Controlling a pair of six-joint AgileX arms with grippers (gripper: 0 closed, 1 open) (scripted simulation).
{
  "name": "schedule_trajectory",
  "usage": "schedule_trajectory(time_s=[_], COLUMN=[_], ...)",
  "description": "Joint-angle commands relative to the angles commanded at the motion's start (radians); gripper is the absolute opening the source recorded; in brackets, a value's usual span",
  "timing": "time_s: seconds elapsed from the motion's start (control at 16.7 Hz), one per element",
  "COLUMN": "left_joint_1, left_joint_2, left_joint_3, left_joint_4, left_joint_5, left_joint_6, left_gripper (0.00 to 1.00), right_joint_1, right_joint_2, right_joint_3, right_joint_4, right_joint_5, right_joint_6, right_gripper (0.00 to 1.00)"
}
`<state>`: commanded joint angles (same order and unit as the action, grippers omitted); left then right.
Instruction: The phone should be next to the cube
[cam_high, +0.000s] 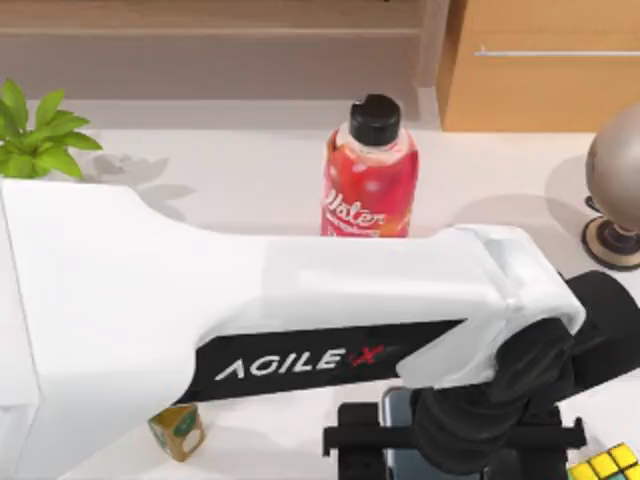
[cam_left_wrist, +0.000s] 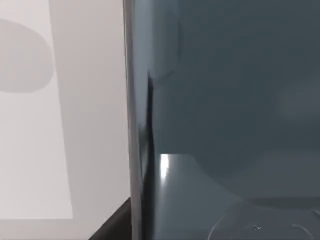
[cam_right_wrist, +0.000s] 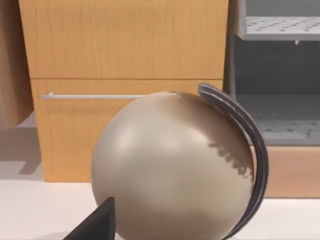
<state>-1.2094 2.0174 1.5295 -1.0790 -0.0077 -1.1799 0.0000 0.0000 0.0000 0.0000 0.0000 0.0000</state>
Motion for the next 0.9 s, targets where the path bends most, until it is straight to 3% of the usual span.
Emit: schedule_trajectory(time_s=[0.9], left_joint_1=[0.009], left_joint_2=[-0.026], left_joint_3=[0.023], left_joint_4=[0.015], left_joint_5=[0.006], left_joint_6=[-0.007], left_gripper=[0.00], right_joint_1=[0.000], right_joint_2=[0.000], right_joint_3=[0.000], right_joint_4=[0.000], right_joint_5=[0.000], right_joint_6=[0.000], right_gripper=[1.00])
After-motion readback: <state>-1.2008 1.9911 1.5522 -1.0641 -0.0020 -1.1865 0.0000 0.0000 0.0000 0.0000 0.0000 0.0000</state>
